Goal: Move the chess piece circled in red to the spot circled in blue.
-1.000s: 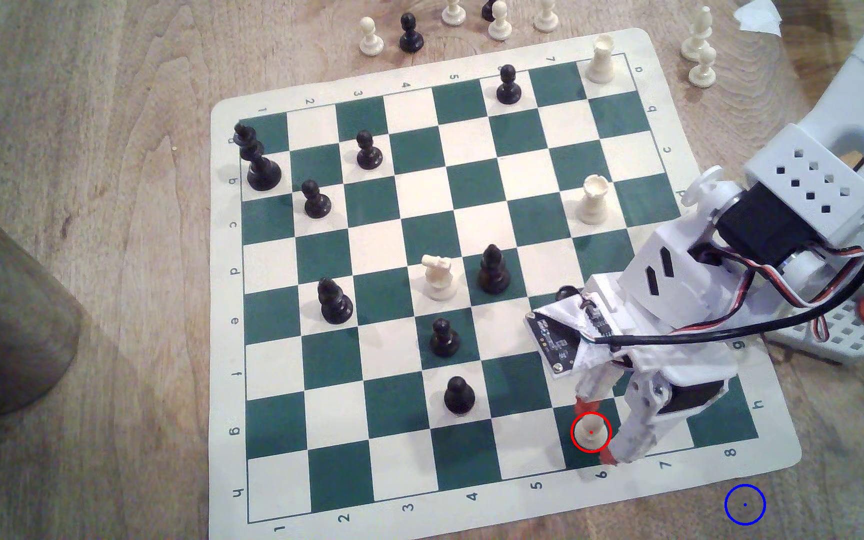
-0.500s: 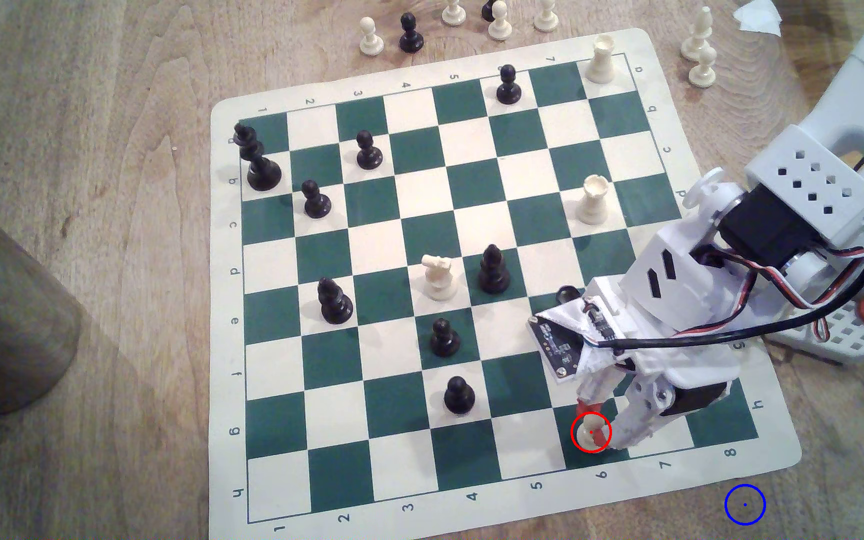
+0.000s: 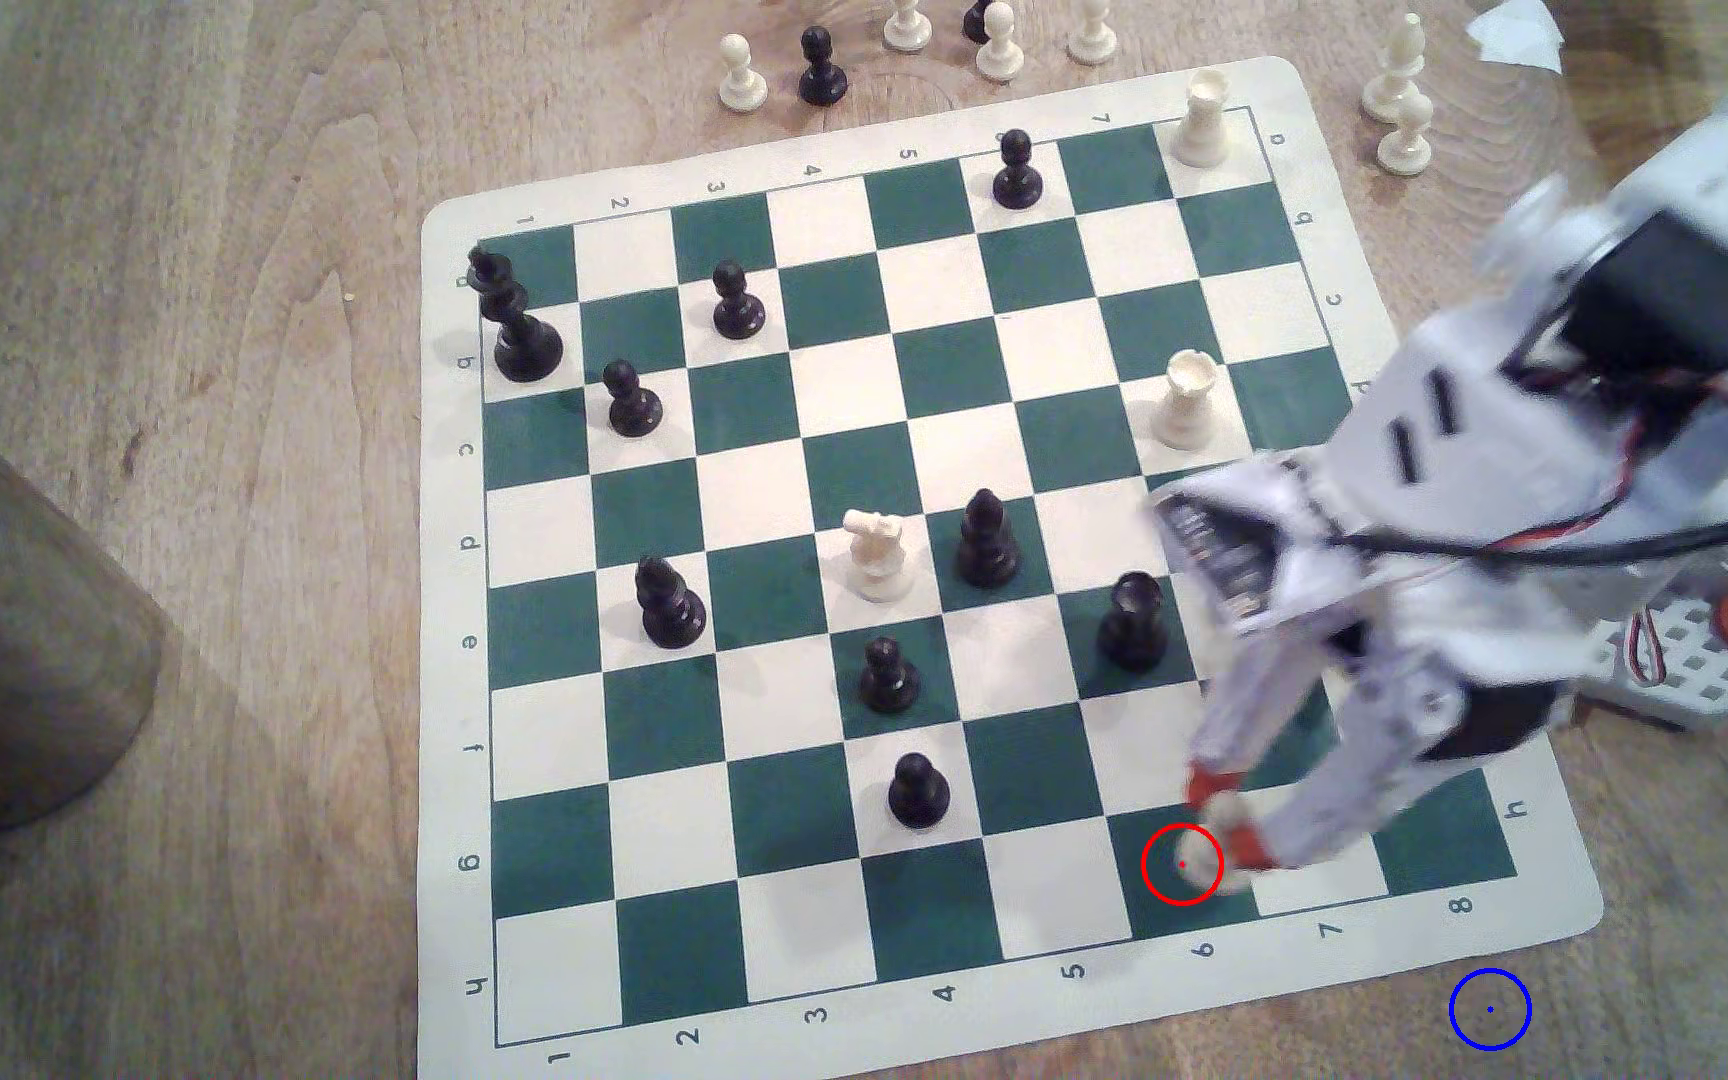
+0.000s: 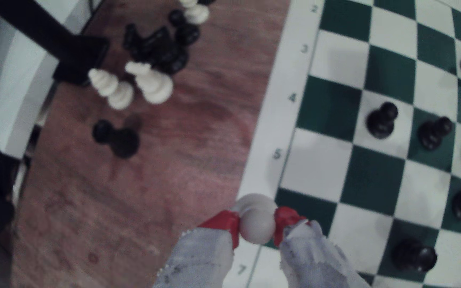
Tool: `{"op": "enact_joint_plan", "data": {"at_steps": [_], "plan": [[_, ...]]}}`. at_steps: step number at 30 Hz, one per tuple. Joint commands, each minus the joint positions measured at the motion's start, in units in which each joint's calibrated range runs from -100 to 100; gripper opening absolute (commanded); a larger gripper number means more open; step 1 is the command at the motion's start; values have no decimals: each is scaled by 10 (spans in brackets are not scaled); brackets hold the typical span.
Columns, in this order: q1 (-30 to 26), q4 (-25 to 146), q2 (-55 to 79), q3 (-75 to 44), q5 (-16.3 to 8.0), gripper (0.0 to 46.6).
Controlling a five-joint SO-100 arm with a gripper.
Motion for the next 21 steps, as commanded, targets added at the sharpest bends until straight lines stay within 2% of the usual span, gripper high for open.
{"op": "enact_joint_plan", "data": {"at_steps": [1,11,21], "plan": [[-51,71,-9,-109,-17,2],[-144,82,90,-127,-16,2],[-209,-11,180,-79,-14,2]]}}
